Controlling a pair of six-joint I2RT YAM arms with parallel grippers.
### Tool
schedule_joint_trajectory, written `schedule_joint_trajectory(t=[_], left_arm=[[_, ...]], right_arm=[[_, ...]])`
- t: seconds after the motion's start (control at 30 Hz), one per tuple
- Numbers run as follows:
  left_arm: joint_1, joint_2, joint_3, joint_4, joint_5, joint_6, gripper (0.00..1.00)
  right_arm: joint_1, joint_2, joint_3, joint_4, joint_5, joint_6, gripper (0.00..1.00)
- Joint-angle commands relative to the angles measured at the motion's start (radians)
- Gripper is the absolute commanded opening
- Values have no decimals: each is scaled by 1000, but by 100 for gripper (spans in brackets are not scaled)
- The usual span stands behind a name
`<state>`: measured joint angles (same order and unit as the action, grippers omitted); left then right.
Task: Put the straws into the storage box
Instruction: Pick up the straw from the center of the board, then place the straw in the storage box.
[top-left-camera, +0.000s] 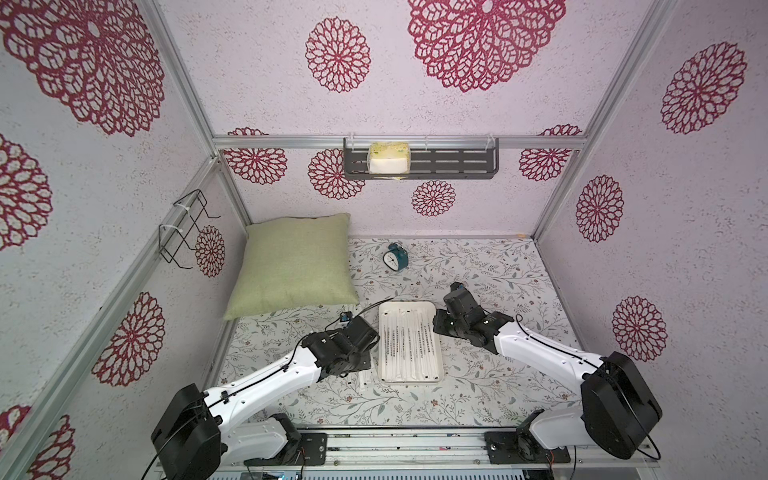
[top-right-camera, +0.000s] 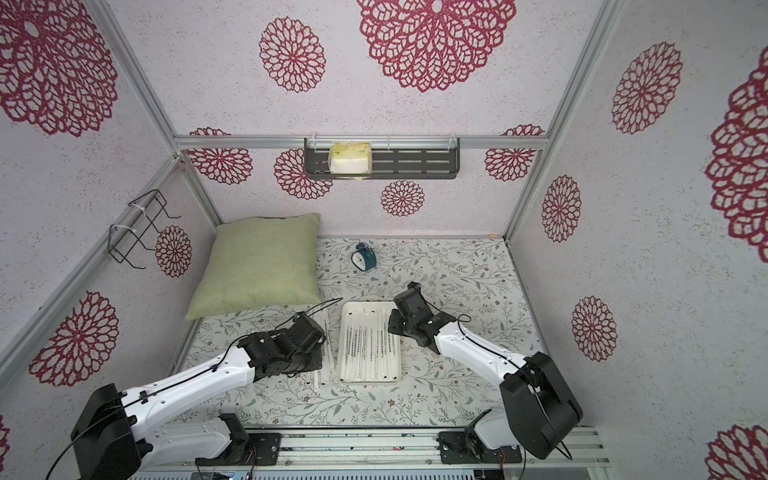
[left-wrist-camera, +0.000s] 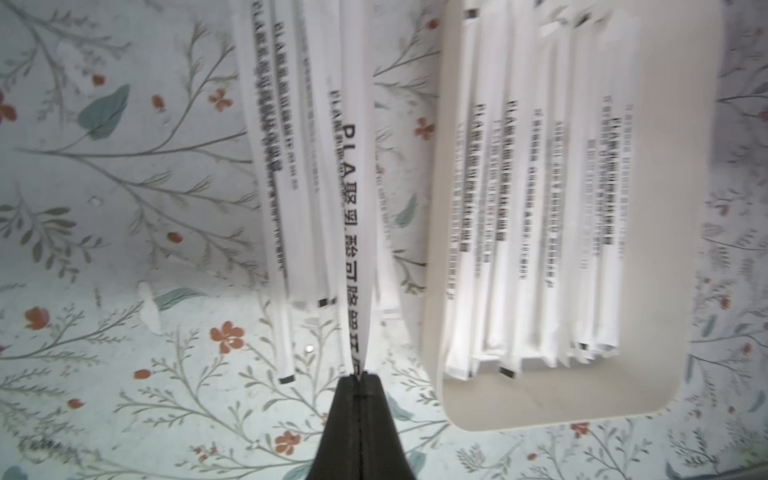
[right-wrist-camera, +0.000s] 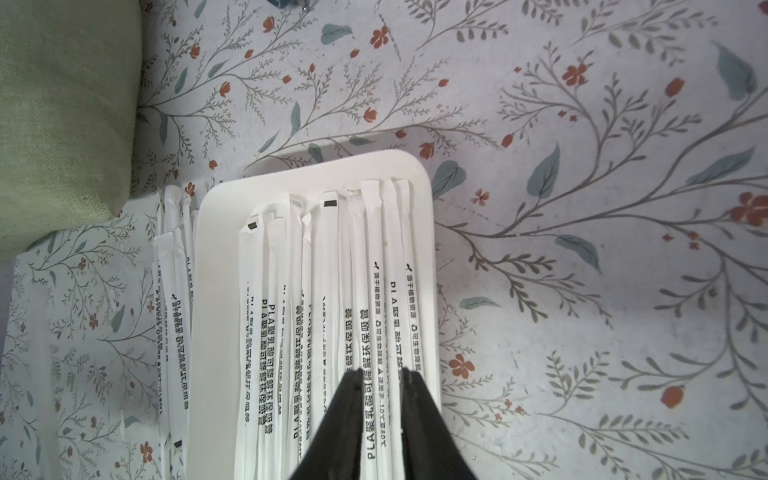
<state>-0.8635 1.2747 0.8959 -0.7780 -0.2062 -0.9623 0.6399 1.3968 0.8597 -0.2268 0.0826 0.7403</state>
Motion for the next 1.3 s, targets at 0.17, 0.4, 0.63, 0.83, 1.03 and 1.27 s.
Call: schedule_joint_trajectory(t=[0.17,0.4,0.63,0.83,1.03,1.27], left_arm=[[-25,383,294,69,-21,138,3],[-16,534,321,121,64,117,3],[-16,567,323,104,67,110,17],[-2,464,339,30,27,98,26],[84,223,230,-23,-25,109,27],[360,16,-76,183,98,254,43]], right_arm=[[-17,-46,21,32,12,-9,22],[-28,-83,-19,21,25,-14,22],[-29,-62,-23,48,5,-9,22],[-31,-53,-7,41,6,-20,21],[-31,-46,-4,21,-2,-21,21],[-9,-43,-23,0,-7,-22,21]])
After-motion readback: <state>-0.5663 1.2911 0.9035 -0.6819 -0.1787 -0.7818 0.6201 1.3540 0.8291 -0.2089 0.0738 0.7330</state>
